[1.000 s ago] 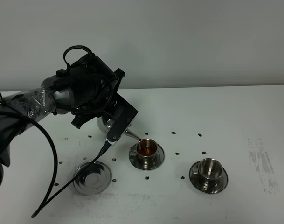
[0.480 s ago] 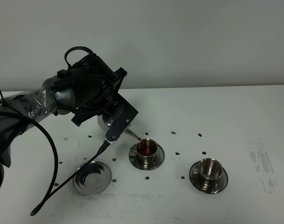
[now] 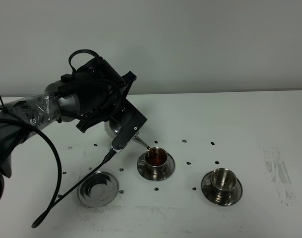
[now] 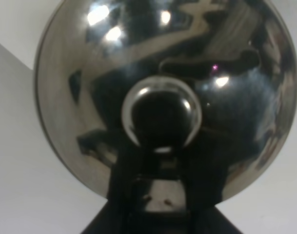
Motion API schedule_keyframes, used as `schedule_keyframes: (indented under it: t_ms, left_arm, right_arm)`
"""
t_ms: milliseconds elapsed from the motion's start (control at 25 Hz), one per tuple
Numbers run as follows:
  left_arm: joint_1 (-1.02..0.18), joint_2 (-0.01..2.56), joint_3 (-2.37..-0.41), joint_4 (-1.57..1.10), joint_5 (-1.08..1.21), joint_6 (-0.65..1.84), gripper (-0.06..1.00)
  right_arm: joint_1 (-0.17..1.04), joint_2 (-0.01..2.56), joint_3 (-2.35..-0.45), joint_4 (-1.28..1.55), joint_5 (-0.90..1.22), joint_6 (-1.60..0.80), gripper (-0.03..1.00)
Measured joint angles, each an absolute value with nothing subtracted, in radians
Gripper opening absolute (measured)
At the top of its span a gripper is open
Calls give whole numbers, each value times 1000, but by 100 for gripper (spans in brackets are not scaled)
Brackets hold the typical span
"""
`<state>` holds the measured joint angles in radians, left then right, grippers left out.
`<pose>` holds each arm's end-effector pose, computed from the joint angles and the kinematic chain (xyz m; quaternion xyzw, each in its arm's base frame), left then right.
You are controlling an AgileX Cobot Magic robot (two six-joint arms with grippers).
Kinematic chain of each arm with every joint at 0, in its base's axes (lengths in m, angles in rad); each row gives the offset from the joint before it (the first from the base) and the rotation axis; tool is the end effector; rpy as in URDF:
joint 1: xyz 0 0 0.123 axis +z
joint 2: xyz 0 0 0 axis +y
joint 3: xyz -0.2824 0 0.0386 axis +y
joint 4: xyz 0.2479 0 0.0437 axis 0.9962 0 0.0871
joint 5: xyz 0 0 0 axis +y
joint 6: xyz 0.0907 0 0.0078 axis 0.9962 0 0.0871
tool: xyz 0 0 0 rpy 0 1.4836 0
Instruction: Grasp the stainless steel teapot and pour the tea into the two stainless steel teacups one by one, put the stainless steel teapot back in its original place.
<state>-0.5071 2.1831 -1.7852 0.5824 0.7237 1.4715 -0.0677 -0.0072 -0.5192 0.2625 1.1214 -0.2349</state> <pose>0.4434 -0.2084 0.2073 0.8581 0.3761 0.3306 0.1135 -0.0110 0.0221 0.2798 -0.0821 0.8508 0.0532 0.5164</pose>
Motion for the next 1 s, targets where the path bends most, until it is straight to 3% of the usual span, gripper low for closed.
schedule_keyframes:
  t_ms: [1000]
  left_arm:
    - [-508,2183,-1785,603,689,1477,21]
  right_arm:
    - [-68,-7,-519,263,1121,-234,24]
